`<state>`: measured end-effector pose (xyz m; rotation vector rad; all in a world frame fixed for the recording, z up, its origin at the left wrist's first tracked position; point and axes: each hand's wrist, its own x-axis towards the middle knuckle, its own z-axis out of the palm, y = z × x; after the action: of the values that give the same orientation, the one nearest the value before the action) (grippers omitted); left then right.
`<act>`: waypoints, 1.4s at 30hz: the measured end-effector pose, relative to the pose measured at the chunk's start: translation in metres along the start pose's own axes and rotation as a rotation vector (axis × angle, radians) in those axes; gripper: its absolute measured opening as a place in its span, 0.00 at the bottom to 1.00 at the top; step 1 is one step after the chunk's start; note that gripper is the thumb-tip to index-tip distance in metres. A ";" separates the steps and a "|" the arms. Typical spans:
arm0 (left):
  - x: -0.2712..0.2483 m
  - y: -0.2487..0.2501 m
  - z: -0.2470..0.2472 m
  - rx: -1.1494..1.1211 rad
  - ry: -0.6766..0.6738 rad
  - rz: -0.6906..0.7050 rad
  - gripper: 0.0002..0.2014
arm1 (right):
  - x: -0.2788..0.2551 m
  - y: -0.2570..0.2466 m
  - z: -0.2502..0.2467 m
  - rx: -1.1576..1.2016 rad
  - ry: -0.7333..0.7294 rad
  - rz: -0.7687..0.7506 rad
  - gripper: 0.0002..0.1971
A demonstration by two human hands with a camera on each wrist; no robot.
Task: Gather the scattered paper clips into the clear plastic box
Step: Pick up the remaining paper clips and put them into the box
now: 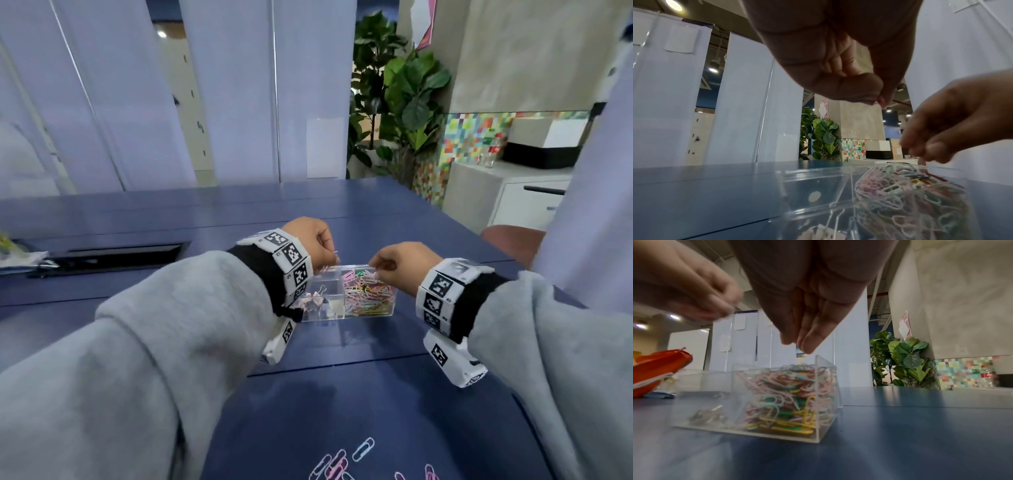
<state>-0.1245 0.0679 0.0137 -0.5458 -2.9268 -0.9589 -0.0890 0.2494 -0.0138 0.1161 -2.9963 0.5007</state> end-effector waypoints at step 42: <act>-0.152 0.005 0.055 0.507 -0.765 0.312 0.23 | -0.181 -0.040 0.029 -0.265 -0.589 -0.398 0.19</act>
<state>0.0248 0.0541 -0.0464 -1.5284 -3.3089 0.0823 0.0919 0.2126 -0.0484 0.9660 -3.4081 0.0172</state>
